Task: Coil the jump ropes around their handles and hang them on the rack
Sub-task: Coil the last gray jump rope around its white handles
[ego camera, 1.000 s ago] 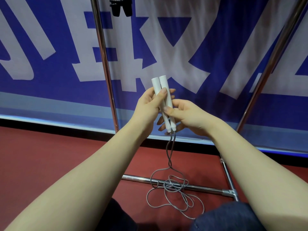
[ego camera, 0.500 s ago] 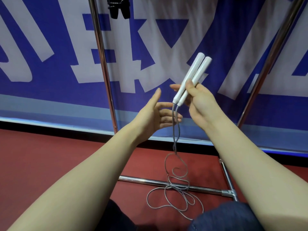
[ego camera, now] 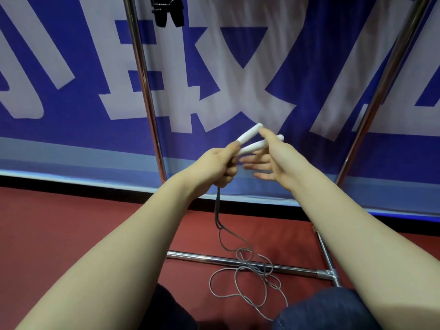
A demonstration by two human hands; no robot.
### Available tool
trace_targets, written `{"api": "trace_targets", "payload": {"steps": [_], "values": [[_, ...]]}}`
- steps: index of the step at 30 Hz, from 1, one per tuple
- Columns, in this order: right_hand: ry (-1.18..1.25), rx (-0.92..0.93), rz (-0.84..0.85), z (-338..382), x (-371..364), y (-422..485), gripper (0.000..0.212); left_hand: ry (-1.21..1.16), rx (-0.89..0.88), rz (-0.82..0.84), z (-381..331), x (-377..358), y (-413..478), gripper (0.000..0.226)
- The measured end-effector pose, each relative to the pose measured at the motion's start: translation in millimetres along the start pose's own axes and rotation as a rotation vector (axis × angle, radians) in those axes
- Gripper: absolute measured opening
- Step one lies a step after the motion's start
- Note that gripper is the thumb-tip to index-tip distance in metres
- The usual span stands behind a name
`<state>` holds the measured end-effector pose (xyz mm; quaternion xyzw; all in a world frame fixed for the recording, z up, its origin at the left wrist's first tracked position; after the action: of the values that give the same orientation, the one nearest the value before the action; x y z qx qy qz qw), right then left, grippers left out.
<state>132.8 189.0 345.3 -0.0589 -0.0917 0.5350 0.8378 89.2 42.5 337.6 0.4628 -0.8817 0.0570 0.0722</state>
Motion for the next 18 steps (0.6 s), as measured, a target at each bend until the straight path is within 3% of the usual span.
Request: {"api": "trace_targets", "payload": {"steps": [2, 4, 6, 8, 10, 13, 18], "values": [[-0.142, 0.051, -0.259, -5.1, 10.2, 5.0, 0.04, 0.034, 0.038, 0.004, 5.1, 10.1, -0.5, 0.043], [-0.327, 0.301, -0.351, -4.5, 19.3, 6.6, 0.042, 0.077, 0.07, 0.04, 8.9, 16.4, -1.9, 0.043], [-0.585, 0.518, -0.015, -3.7, 16.4, 2.5, 0.073, 0.129, 0.091, 0.105, 9.9, 16.9, -4.0, 0.042], [-0.988, 0.576, 0.28, -8.1, 6.0, -3.4, 0.088, 0.182, 0.098, 0.182, 8.5, 12.7, -6.2, 0.041], [-1.208, 0.609, 0.327, -17.1, 1.2, -1.4, 0.081, 0.213, 0.114, 0.244, 5.3, 8.3, -8.8, 0.042], [-1.087, 0.621, 0.186, -18.0, 3.1, -1.6, 0.02, 0.195, 0.139, 0.291, -0.7, 5.7, -11.1, 0.044], [-1.114, 0.688, 0.02, -14.4, -2.5, -12.6, 0.036, 0.084, 0.148, 0.265, -6.4, 7.4, -11.9, 0.045]]}}
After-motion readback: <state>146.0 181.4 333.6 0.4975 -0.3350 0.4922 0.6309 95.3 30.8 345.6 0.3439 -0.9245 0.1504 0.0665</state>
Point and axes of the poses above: each hand's wrist, its own y-axis towards the middle knuckle, its own x-axis out of the back of the hand, z = x × y, the point moved 1 cm from there along y, towards the middle knuckle, and after that the axes turned 3 degrees about -z, right-handed, at the moved point
